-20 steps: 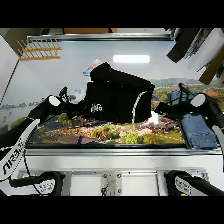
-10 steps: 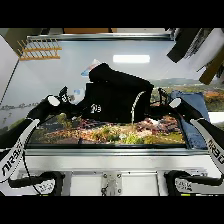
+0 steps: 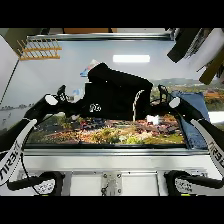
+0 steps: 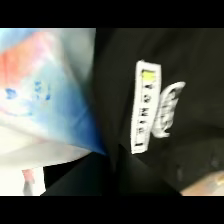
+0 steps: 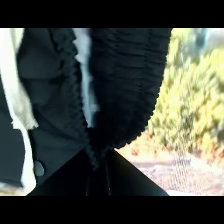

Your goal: Fold the clothes and pants, and hang the long-sleeved shirts on hangers.

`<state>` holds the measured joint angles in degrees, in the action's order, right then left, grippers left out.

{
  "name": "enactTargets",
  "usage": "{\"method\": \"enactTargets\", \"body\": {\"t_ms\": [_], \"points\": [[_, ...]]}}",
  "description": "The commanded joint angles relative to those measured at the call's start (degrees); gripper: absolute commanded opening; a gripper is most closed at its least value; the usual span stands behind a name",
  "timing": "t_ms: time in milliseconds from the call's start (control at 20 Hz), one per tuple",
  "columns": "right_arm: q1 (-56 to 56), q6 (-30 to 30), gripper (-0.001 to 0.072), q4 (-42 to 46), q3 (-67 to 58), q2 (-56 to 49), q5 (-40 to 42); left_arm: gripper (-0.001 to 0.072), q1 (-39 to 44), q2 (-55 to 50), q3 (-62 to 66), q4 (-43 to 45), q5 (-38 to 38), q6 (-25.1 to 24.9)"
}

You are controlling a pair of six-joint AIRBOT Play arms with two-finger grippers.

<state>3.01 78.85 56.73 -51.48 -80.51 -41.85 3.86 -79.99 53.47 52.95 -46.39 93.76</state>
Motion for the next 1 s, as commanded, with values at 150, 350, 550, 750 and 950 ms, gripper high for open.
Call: {"method": "enactTargets", "body": {"t_ms": [150,350,550,750,950], "points": [[-2.9,0.2,0.0025,3.5,-18.9,16.7,-16.0,0.0026,-8.5,18.3,19.9,0.0,-4.7,-0.6],[-2.9,7.1,0.0025,3.5,-30.7,28.7,-23.5,0.0026,-8.9,31.7,34.3,0.1,-5.0,-2.5],[-2.9,15.3,0.0025,3.5,-31.2,40.1,-29.9,0.0025,-8.9,42.6,37.5,0.0,-6.2,-2.5],[-2.9,26.2,0.0025,3.4,-31.2,44.4,-37.4,0.0025,-9.0,49.4,33.4,0.1,-3.4,-0.5],[-2.8,29.6,0.0025,2.2,-29.0,38.6,-44.0,0.0025,-8.9,41.7,27.9,-0.2,-2.0,0.4]]}}
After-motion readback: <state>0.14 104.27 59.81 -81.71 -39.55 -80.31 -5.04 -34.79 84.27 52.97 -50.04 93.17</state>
